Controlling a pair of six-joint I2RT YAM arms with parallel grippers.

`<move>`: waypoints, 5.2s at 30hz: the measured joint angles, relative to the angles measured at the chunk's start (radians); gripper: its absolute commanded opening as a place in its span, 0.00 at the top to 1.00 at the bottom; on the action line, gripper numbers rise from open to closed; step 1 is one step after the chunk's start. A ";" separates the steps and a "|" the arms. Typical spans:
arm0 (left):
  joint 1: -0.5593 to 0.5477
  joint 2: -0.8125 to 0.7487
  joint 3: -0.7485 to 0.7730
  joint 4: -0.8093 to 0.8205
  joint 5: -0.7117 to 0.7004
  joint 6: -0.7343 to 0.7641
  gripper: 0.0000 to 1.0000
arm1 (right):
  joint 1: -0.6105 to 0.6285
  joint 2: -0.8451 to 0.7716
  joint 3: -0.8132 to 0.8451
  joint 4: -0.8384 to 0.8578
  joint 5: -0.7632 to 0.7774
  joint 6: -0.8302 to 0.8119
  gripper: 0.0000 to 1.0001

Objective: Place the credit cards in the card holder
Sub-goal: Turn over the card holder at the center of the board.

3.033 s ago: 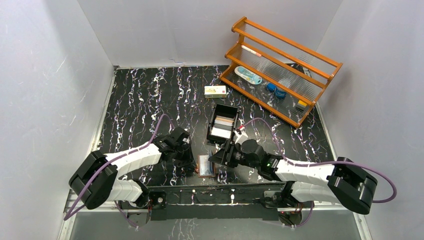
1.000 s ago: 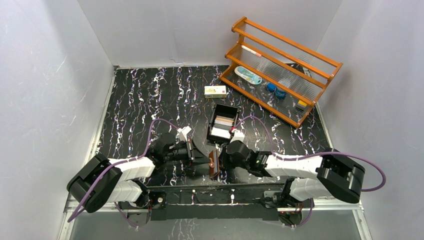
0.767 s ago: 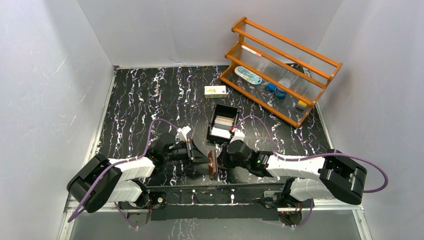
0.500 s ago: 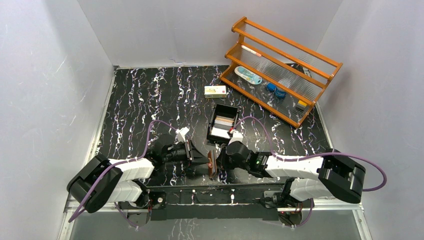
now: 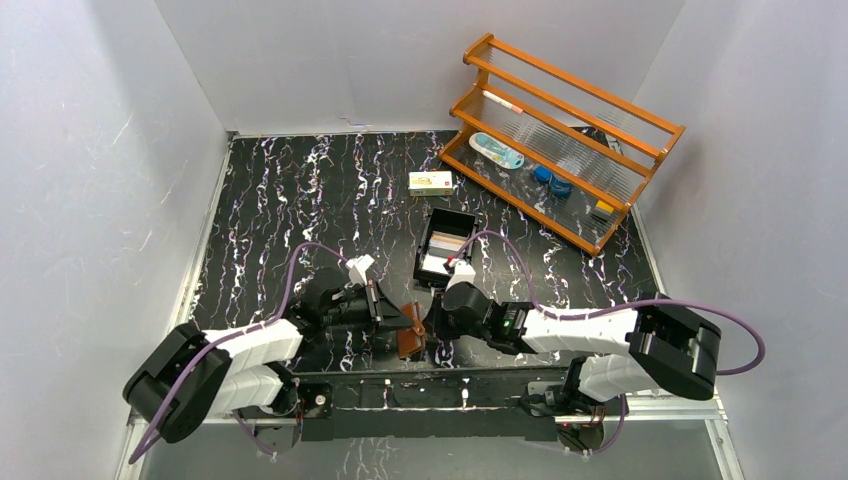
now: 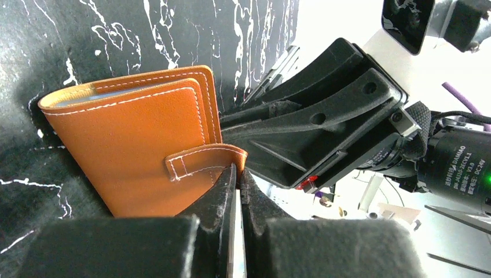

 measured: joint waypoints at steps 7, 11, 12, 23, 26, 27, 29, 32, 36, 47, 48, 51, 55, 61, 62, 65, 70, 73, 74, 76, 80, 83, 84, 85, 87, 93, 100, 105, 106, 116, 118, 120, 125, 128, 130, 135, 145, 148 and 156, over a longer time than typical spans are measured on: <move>0.006 0.091 0.000 0.107 0.019 -0.050 0.94 | 0.000 -0.027 -0.029 0.047 0.000 0.002 0.79; 0.006 0.095 0.001 0.106 0.015 -0.043 0.80 | 0.000 -0.052 -0.093 0.137 -0.004 0.021 0.78; 0.006 0.093 0.003 0.091 0.010 -0.037 0.74 | 0.000 -0.053 -0.102 0.154 -0.006 0.028 0.78; 0.006 -0.095 0.162 -0.404 -0.139 0.209 0.46 | 0.001 -0.042 -0.112 0.283 -0.008 0.058 0.77; 0.006 -0.124 0.221 -0.539 -0.191 0.277 0.48 | 0.002 -0.034 -0.110 0.262 -0.002 0.062 0.78; 0.006 -0.124 0.238 -0.578 -0.205 0.294 0.49 | 0.003 -0.035 -0.109 0.245 0.006 0.066 0.78; 0.006 -0.115 0.269 -0.651 -0.236 0.320 0.52 | 0.003 -0.049 -0.106 0.196 0.025 0.082 0.77; 0.006 -0.082 0.288 -0.727 -0.272 0.352 0.51 | 0.005 -0.110 -0.106 0.122 0.060 0.106 0.71; 0.005 0.015 0.291 -0.791 -0.290 0.386 0.49 | 0.005 -0.188 -0.103 0.075 0.087 0.123 0.63; -0.039 0.130 0.343 -0.830 -0.335 0.413 0.50 | 0.005 0.011 0.085 -0.150 0.089 0.069 0.58; -0.044 0.134 0.348 -0.835 -0.342 0.413 0.50 | 0.005 0.030 0.100 -0.156 0.089 0.058 0.59; -0.058 0.151 0.366 -0.852 -0.361 0.412 0.51 | 0.005 0.078 0.129 -0.179 0.082 0.028 0.63; -0.078 0.187 0.398 -0.869 -0.378 0.409 0.48 | 0.005 0.124 0.133 -0.213 0.071 0.004 0.69; -0.100 0.205 0.417 -0.864 -0.377 0.369 0.39 | 0.006 0.153 0.131 -0.224 0.054 -0.002 0.72; -0.100 0.205 0.417 -0.859 -0.373 0.360 0.39 | 0.007 0.153 0.129 -0.222 0.055 -0.001 0.73; -0.100 0.203 0.402 -0.828 -0.348 0.322 0.39 | 0.008 0.150 0.119 -0.205 0.054 0.000 0.73; -0.100 0.198 0.390 -0.811 -0.335 0.297 0.52 | 0.011 0.143 0.105 -0.184 0.057 0.002 0.73; -0.103 0.200 0.391 -0.840 -0.360 0.311 0.66 | 0.012 0.133 0.090 -0.170 0.057 0.005 0.69; -0.104 0.201 0.393 -0.853 -0.368 0.314 0.67 | 0.012 0.126 0.084 -0.169 0.056 0.005 0.65; -0.109 0.203 0.399 -0.880 -0.383 0.325 0.69 | 0.014 0.099 0.068 -0.174 0.050 0.011 0.58; -0.124 0.203 0.409 -0.911 -0.404 0.329 0.69 | 0.016 0.002 0.021 -0.171 0.032 0.060 0.46; -0.131 0.203 0.412 -0.923 -0.409 0.331 0.69 | 0.018 -0.057 0.002 -0.163 0.037 0.133 0.39; -0.133 0.203 0.412 -0.924 -0.410 0.330 0.69 | 0.019 -0.061 0.002 -0.161 0.045 0.161 0.37; -0.134 0.203 0.412 -0.924 -0.410 0.329 0.69 | 0.020 -0.060 0.003 -0.161 0.053 0.181 0.36; -0.135 0.203 0.412 -0.924 -0.413 0.327 0.69 | 0.020 -0.041 0.013 -0.182 0.072 0.230 0.36; -0.136 0.203 0.412 -0.923 -0.413 0.323 0.70 | 0.023 0.071 0.062 -0.208 0.106 0.338 0.35; -0.138 0.203 0.404 -0.913 -0.408 0.317 0.71 | 0.042 0.166 0.129 -0.172 0.135 0.393 0.42; -0.138 0.196 0.395 -0.908 -0.403 0.315 0.73 | 0.037 0.154 0.054 -0.032 0.137 0.362 0.59; -0.138 0.193 0.392 -0.907 -0.401 0.313 0.73 | 0.036 0.151 0.037 0.000 0.135 0.346 0.65; -0.138 0.156 0.352 -0.873 -0.398 0.290 0.73 | 0.031 0.107 -0.104 0.232 0.124 0.285 0.82; -0.138 0.149 0.344 -0.863 -0.396 0.285 0.73 | 0.031 0.107 -0.114 0.256 0.122 0.283 0.81; -0.137 0.145 0.336 -0.855 -0.389 0.280 0.73 | 0.030 0.110 -0.114 0.268 0.118 0.274 0.79; -0.134 0.135 0.318 -0.837 -0.369 0.275 0.75 | 0.022 0.139 -0.121 0.331 0.104 0.254 0.74; -0.134 0.129 0.309 -0.827 -0.355 0.279 0.76 | 0.018 0.161 -0.130 0.380 0.090 0.248 0.71; -0.134 0.124 0.301 -0.820 -0.345 0.283 0.77 | 0.014 0.179 -0.133 0.416 0.081 0.243 0.70; -0.134 0.110 0.277 -0.811 -0.312 0.290 0.79 | 0.004 0.230 -0.151 0.532 0.050 0.246 0.77; -0.146 0.060 0.277 -0.867 -0.333 0.296 0.70 | 0.007 0.178 -0.148 0.533 -0.012 0.091 1.00; -0.147 0.014 0.307 -0.925 -0.371 0.296 0.68 | 0.016 0.119 -0.116 0.477 -0.030 -0.035 1.00; -0.106 -0.126 0.453 -1.007 -0.465 0.260 0.69 | 0.033 0.014 0.023 0.229 -0.054 -0.426 1.00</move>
